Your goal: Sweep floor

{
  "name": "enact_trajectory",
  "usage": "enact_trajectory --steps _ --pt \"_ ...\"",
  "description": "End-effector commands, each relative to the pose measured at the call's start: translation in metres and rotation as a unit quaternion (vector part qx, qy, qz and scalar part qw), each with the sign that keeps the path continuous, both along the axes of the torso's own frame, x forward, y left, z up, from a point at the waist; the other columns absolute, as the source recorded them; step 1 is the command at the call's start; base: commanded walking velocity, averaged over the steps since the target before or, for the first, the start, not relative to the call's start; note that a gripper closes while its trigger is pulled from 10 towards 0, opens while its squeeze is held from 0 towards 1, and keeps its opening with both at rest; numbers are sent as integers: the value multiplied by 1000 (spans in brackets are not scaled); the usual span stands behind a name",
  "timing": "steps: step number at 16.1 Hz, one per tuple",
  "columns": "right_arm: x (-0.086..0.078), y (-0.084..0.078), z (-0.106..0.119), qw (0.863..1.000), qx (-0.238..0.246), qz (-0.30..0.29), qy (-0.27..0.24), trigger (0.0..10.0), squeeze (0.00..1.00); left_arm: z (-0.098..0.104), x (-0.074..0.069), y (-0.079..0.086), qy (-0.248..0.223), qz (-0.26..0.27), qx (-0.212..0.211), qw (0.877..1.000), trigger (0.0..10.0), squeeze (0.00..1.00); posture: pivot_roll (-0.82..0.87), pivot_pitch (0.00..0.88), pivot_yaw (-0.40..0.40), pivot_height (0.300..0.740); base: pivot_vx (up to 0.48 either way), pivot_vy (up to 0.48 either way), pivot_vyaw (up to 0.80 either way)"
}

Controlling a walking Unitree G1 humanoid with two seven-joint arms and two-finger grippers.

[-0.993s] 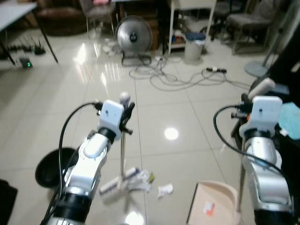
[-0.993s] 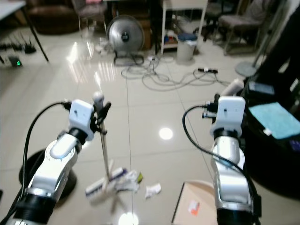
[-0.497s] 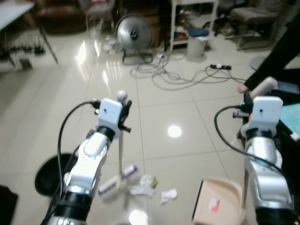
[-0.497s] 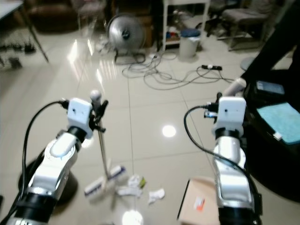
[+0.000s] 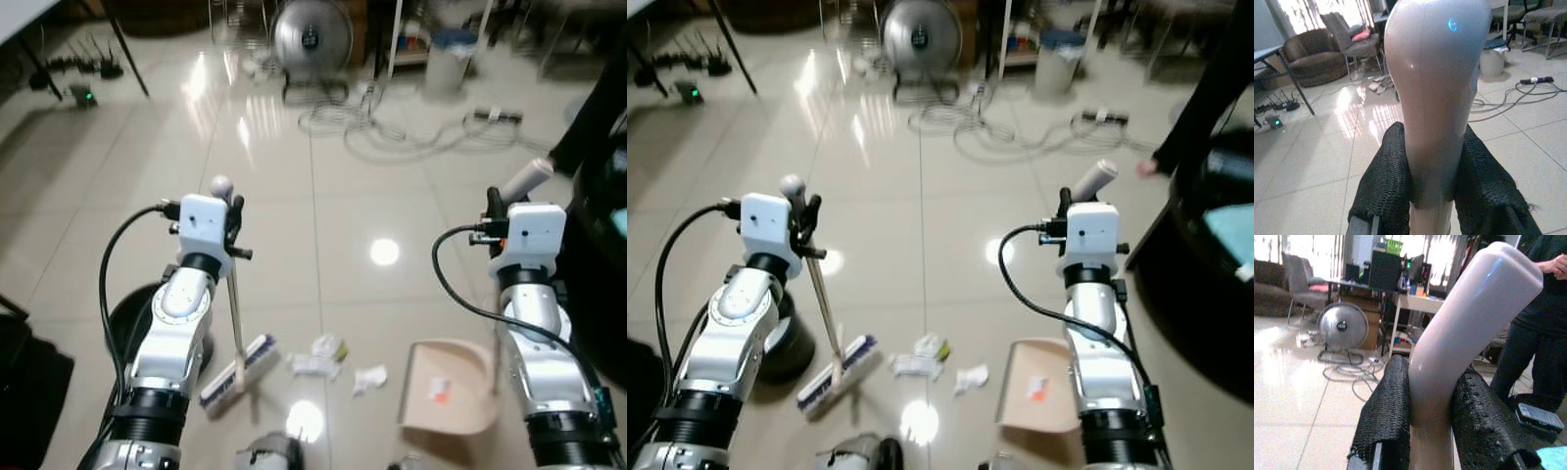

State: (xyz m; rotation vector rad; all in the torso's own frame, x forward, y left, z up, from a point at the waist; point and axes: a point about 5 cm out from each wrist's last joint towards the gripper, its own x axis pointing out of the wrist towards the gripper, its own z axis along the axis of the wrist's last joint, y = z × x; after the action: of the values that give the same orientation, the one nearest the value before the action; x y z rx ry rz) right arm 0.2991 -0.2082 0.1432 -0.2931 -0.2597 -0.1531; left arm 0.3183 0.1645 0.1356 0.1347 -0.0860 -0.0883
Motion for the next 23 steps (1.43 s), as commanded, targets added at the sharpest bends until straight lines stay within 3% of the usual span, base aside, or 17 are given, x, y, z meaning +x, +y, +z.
enact_trajectory --steps 1,3,4,7,9,10,11,15,21,23 --pt "5 1 10 999 -18 14 -34 10000 0 14 5 3 -37 8 -15 999 10000 0 177 262 117 740 0 0 0" --pt "8 -1 11 998 -22 19 -47 10000 0 19 10 3 -47 6 -34 998 10000 0 186 285 127 740 0 0 0" --pt "14 2 9 996 -54 37 -58 10000 0 23 18 1 -57 7 -48 997 10000 0 207 318 143 740 0 0 0" --pt "20 13 5 993 -75 59 -65 10000 0 28 26 -3 -71 -6 -46 996 10000 0 227 355 157 740 0 0 0" --pt "24 29 -4 992 -81 80 -54 10000 0 27 32 -6 -72 -12 -34 997 10000 0 234 376 166 740 0 0 0" --pt "26 53 -17 989 -90 112 -44 10000 0 26 41 -12 -68 -17 -30 997 10000 0 233 381 174 740 0 0 0" --pt "26 59 -19 988 -91 118 -43 10000 0 25 42 -15 -67 -19 -31 997 10000 0 233 381 174 740 0 0 0" --pt "21 95 -26 985 -70 143 -66 10000 0 14 47 -36 -57 -32 -43 997 10000 0 239 392 198 740 0 0 0" --pt "11 124 -27 982 -22 162 -93 10000 0 21 51 -67 -68 -46 -109 991 10000 0 221 386 194 740 0 0 0" --pt "11 127 -28 982 -20 165 -92 10000 0 22 51 -72 -72 -51 -118 989 10000 0 219 384 189 740 0 0 0"
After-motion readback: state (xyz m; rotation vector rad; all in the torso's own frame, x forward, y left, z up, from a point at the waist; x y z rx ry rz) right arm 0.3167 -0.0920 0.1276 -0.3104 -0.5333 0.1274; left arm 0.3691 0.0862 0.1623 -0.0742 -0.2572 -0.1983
